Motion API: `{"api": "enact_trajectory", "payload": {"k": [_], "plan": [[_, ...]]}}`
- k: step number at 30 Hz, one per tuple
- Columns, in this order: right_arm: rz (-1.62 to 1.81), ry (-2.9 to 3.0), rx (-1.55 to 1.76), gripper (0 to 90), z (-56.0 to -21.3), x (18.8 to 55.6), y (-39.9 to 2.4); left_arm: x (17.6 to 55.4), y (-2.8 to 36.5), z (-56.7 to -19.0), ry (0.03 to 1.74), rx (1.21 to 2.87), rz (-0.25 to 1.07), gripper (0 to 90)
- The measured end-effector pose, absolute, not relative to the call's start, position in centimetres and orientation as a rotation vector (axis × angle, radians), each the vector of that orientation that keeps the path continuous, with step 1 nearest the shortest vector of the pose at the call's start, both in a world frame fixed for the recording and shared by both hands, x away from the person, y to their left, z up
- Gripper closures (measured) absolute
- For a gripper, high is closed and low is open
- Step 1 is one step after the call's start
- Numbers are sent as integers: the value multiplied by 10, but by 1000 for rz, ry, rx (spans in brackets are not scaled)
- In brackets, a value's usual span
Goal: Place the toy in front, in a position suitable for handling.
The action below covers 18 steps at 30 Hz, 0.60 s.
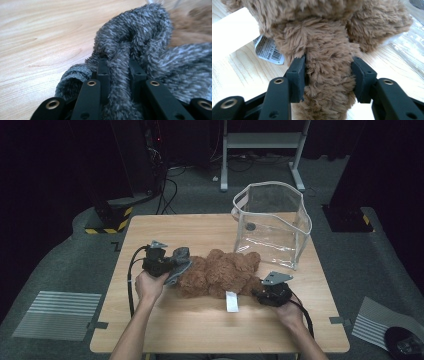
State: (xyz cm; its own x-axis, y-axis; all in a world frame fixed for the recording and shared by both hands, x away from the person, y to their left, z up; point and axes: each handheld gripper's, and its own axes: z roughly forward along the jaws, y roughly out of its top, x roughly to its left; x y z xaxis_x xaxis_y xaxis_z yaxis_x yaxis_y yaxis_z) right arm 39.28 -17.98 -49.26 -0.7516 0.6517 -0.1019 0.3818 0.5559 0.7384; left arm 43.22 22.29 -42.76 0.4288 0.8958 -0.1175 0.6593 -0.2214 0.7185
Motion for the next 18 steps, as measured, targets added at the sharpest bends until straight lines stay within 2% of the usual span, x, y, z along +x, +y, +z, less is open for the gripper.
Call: {"api": "enact_trajectory", "payload": {"k": [3, 8, 10, 18], "plan": [[1017, 2437, 822, 580, -491, 392, -176, 416, 223, -420, 1264, 1936, 407, 752], [1031, 2447, 773, 757, -488, 391, -168, 396, 218, -413, 1215, 1922, 403, 751], [1043, 2459, 763, 797, -488, 390, -165, 390, 215, -413, 1201, 1933, 412, 751], [1080, 2482, 773, 826, -490, 390, -157, 389, 207, -417, 1207, 1944, 464, 752]]}}
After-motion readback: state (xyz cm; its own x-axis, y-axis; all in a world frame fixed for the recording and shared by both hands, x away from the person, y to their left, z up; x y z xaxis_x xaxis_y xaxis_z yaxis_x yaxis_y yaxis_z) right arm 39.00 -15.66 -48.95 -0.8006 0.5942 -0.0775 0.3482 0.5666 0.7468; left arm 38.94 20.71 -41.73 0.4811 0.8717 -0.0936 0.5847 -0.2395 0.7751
